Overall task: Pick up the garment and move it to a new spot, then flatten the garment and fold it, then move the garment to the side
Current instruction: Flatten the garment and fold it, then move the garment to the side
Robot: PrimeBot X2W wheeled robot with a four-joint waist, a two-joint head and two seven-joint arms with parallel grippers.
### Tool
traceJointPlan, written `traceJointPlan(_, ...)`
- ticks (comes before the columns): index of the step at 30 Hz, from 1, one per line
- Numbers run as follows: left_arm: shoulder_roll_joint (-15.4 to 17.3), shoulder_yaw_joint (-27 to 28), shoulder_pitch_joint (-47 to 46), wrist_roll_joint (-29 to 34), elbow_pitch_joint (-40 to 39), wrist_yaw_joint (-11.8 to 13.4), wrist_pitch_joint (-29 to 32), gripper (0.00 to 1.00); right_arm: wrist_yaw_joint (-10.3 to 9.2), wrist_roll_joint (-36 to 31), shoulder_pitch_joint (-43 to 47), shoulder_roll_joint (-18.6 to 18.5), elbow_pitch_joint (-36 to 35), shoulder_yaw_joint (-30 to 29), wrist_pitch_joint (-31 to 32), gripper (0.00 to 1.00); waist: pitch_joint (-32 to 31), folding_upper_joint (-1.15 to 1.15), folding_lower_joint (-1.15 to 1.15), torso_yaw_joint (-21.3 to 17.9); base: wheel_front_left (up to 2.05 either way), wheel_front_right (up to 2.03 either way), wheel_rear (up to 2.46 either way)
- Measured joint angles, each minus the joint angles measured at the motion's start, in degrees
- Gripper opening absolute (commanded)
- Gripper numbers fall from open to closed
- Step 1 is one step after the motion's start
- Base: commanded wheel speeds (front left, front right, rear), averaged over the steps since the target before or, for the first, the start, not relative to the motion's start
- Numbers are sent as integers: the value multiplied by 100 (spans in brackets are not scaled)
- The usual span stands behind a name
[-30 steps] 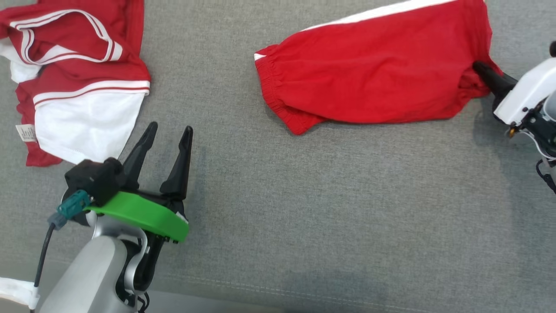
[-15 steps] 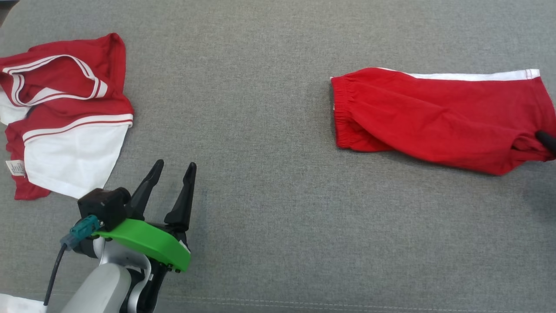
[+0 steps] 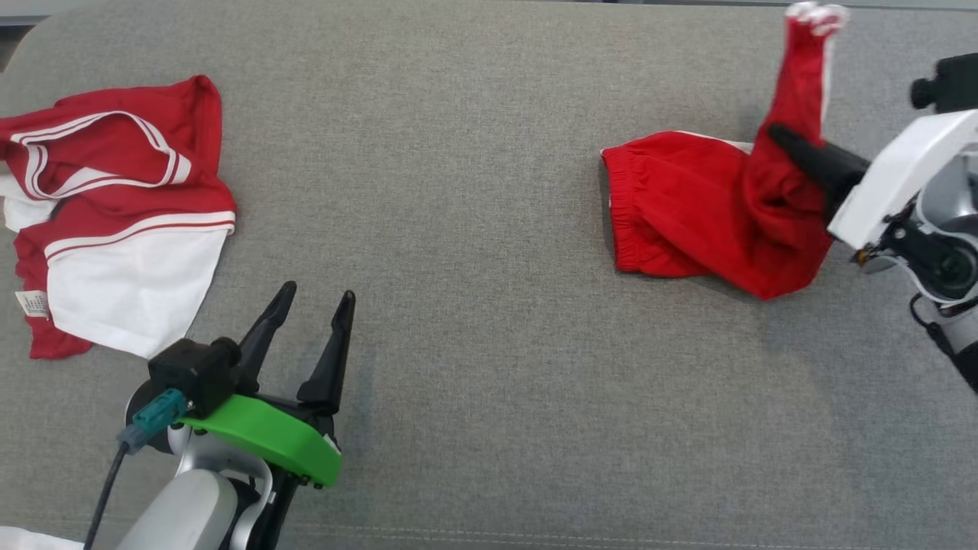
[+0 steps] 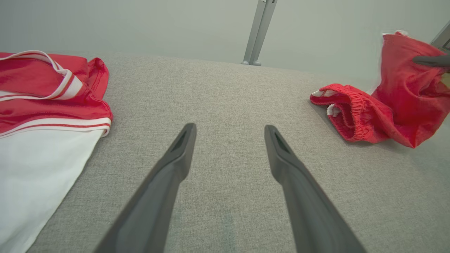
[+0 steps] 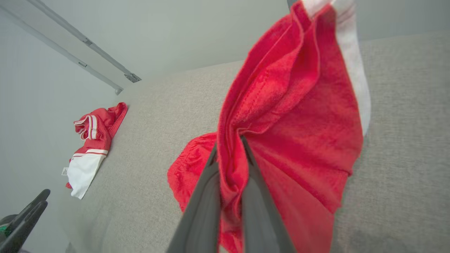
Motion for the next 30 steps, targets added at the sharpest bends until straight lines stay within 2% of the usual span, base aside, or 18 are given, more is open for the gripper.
traceJointPlan(5,-188,-210,-2,7,-26,-2,2,100,0,-344,-3,197,-74,548,311,0,16,0,0,152,0,0,0)
traceJointPlan(10,-210,-223,-4,9,-5,-2,2,100,-53,-482,-2,324,-47,721,374,0,47,0,0,321,0,0,0)
traceJointPlan(11,-218,-208,-4,8,1,-2,1,100,-67,-517,-2,371,-40,756,393,32,55,0,0,364,0,0,0)
traceJointPlan(12,-223,-185,-4,7,7,-2,-1,100,-75,-569,-2,424,-40,792,390,95,64,0,0,404,0,0,0)
traceJointPlan(13,-229,-157,-3,7,15,-2,-21,100,-105,-646,-9,495,-45,836,385,100,72,0,0,439,0,0,0)
traceJointPlan(17,-238,-133,-2,-4,62,-2,-49,100,-73,-790,-12,731,-160,1158,446,100,106,0,0,497,0,0,0)
traceJointPlan(21,-243,-65,1,-9,174,-2,-70,100,-54,-1063,-27,666,-399,1210,285,100,78,0,0,457,0,0,0)
traceJointPlan(25,-175,82,25,-25,181,0,-108,100,-53,-1159,-19,458,-913,1194,97,100,1,0,0,313,0,0,0)
traceJointPlan(28,-126,186,132,-49,172,32,-146,100,-60,-1144,120,276,-1025,983,-43,100,-37,0,0,189,0,0,0)
traceJointPlan(30,-124,172,170,-49,163,32,-146,100,-232,-1043,364,97,-977,748,-146,100,-61,0,0,100,0,0,0)
